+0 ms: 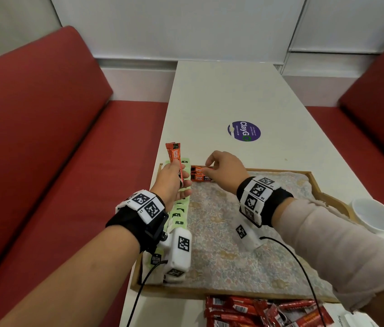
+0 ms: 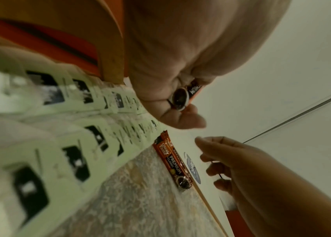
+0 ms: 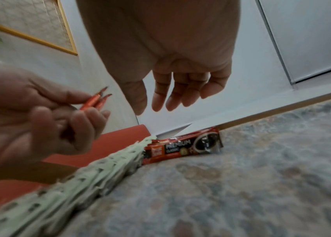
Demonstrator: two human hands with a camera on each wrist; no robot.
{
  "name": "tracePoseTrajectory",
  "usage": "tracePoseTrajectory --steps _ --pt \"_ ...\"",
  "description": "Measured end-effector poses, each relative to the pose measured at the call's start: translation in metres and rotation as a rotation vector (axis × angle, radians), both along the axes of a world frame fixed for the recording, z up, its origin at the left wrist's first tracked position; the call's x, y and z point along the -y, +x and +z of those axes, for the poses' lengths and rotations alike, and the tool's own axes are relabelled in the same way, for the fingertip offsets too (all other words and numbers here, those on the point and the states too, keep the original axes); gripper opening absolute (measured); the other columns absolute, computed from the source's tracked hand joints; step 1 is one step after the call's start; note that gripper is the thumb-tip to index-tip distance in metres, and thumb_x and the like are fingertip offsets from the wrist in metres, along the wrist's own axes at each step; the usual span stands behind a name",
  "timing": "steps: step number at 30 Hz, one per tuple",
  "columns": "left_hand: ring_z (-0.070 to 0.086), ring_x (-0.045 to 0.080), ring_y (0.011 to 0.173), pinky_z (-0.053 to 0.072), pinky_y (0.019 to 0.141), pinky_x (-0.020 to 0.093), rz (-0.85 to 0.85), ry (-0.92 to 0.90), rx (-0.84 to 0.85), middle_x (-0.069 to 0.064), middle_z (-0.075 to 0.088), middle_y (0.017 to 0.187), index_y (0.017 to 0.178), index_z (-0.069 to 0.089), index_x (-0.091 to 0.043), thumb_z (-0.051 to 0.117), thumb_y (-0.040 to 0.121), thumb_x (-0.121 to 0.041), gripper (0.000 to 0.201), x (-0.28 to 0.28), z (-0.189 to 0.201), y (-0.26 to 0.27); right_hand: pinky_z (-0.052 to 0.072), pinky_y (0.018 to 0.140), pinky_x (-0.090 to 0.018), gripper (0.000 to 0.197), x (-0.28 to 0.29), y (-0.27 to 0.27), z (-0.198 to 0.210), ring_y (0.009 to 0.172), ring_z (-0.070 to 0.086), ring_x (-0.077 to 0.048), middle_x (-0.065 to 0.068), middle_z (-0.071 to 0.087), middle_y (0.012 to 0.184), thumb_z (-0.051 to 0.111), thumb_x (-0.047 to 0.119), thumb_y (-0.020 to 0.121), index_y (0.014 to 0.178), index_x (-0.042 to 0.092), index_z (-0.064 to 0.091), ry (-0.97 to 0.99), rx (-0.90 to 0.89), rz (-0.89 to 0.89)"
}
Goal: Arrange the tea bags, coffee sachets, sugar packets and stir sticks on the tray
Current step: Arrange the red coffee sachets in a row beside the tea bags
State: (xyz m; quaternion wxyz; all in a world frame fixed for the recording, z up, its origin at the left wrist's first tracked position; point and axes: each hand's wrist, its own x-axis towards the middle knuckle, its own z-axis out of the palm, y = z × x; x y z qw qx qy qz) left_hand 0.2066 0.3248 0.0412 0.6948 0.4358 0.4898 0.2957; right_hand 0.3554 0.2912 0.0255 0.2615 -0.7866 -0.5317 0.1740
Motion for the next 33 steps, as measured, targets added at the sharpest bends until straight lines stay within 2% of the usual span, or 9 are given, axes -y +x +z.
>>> tracePoseTrajectory --steps 3,7,10,12,16,21,25,28,33 --pt "0.055 0.012 0.07 0.05 0.06 0.029 -0.015 0.029 -0.002 0.0 0.052 0.085 0.093 0.048 -0.019 0.03 0.104 -0.033 0.024 0.004 0.0 0.002 0.039 0.061 -0.024 0.016 0.007 -0.01 0.008 0.069 0.053 -0.009 0.008 0.055 0.072 0.067 0.034 0.084 0.081 0.02 0.06 0.085 -0.178 0.04" --pt "0.057 0.015 0.089 0.048 0.078 0.034 -0.046 0.097 -0.033 0.002 0.058 0.099 0.105 0.049 -0.016 0.032 0.103 -0.032 0.024 0.008 0.002 0.006 0.041 0.063 -0.02 0.017 0.013 -0.019 0.016 0.064 0.051 -0.006 0.008 0.057 0.068 0.073 0.033 0.081 0.073 0.024 0.06 0.069 -0.363 0.124" --pt "0.054 0.016 0.095 0.043 0.081 0.034 -0.099 0.145 -0.052 0.001 0.058 0.105 0.12 0.048 -0.016 0.033 0.103 -0.034 0.029 0.011 0.003 0.008 0.041 0.064 -0.02 0.018 0.015 -0.024 0.016 0.062 0.049 -0.005 0.009 0.056 0.067 0.073 0.024 0.081 0.071 0.025 0.059 0.051 -0.383 0.172" --pt "0.053 0.014 0.09 0.041 0.08 0.033 -0.128 0.175 -0.064 -0.001 0.058 0.103 0.117 0.048 -0.018 0.033 0.103 -0.034 0.026 0.013 0.003 0.008 0.039 0.062 -0.02 0.018 0.015 -0.027 0.015 0.06 0.046 -0.006 0.008 0.054 0.066 0.071 0.022 0.082 0.071 0.023 0.057 0.064 -0.371 0.17" --pt "0.055 0.015 0.093 0.042 0.079 0.032 -0.164 0.205 -0.094 0.0 0.059 0.104 0.119 0.048 -0.018 0.034 0.102 -0.036 0.028 0.012 0.002 0.007 0.048 0.07 -0.032 0.019 0.014 -0.026 0.014 0.064 0.053 -0.011 0.0 0.06 0.072 0.068 0.02 0.085 0.071 0.022 0.055 0.078 -0.407 0.142" --pt "0.062 0.022 0.105 0.045 0.091 0.04 -0.107 0.193 -0.151 0.001 0.065 0.109 0.126 0.047 -0.012 0.033 0.101 -0.041 0.04 0.007 0.001 0.006 0.055 0.079 -0.044 0.017 0.012 -0.02 0.013 0.07 0.066 -0.022 -0.014 0.071 0.082 0.063 0.019 0.089 0.076 0.019 0.051 0.086 -0.478 0.092" --pt "0.059 0.015 0.101 0.042 0.072 0.026 0.02 0.145 -0.087 -0.006 0.058 0.099 0.12 0.048 -0.009 0.031 0.103 -0.026 0.029 0.005 0.001 0.006 0.055 0.067 -0.035 0.014 0.009 -0.006 0.012 0.068 0.062 -0.02 -0.012 0.069 0.088 0.056 0.016 0.093 0.081 0.02 0.049 0.071 -0.364 0.011" --pt "0.06 0.014 0.102 0.044 0.076 0.028 0.067 0.161 -0.089 -0.003 0.057 0.109 0.106 0.049 -0.014 0.032 0.102 -0.025 0.02 0.002 0.0 0.004 0.05 0.068 -0.032 0.004 0.008 0.006 0.008 0.074 0.06 -0.021 -0.005 0.064 0.088 0.054 0.013 0.093 0.093 0.017 0.057 0.023 -0.213 -0.018" --pt "0.061 0.013 0.099 0.047 0.089 0.035 0.087 0.18 -0.08 -0.003 0.058 0.106 0.087 0.049 -0.022 0.033 0.102 -0.026 0.023 -0.001 -0.003 0.002 0.038 0.07 -0.027 0.012 0.009 0.021 -0.005 0.082 0.055 -0.021 -0.01 0.067 0.098 0.061 0.011 0.088 0.099 0.013 0.068 -0.099 -0.013 -0.007"
